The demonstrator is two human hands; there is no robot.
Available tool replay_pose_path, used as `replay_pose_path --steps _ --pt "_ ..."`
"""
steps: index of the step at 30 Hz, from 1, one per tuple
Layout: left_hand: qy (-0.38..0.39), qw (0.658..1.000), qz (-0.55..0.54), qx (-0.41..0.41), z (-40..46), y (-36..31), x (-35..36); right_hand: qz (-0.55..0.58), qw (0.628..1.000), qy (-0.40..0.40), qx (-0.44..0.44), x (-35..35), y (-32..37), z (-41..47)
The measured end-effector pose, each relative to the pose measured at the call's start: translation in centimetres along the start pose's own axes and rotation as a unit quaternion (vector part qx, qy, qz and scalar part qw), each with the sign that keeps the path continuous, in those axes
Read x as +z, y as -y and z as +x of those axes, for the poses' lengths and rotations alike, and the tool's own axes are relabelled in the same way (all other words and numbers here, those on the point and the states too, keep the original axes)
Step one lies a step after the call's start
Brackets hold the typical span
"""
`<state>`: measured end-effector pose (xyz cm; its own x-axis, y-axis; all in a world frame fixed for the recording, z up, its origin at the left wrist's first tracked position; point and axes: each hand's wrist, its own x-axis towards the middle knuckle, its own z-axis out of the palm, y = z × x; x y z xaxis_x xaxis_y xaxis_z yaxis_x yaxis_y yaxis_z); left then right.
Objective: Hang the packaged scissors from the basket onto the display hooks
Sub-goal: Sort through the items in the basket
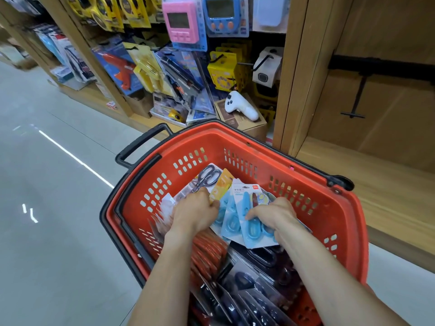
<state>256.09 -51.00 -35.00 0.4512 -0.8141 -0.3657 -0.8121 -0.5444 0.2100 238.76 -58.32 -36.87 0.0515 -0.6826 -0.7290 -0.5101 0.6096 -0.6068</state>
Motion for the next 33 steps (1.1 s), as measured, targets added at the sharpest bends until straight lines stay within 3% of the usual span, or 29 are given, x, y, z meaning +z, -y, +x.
replay_pose_path --steps 7,15,20,28,33 --pt "-0.048 0.984 -0.174 -0.002 -0.4 0.0 -0.6 0.087 0.994 0.064 0.019 0.1 -0.5 -0.5" --pt "0.002 0.963 -0.270 -0.001 -1.2 -0.2 -1.1 0.173 0.979 0.107 0.032 0.8 -1.1 0.2" --pt "0.014 0.933 -0.359 -0.027 -1.9 0.6 -1.4 0.226 0.964 0.136 0.039 0.1 -0.8 -1.0" --pt "-0.132 0.872 -0.464 -0.083 -2.5 0.2 -2.0 0.290 0.921 0.258 0.031 -0.9 0.1 -3.1" --pt "-0.132 0.868 -0.476 -0.056 -2.9 0.0 -2.3 0.340 0.895 0.288 -0.003 -0.4 0.2 -3.1"
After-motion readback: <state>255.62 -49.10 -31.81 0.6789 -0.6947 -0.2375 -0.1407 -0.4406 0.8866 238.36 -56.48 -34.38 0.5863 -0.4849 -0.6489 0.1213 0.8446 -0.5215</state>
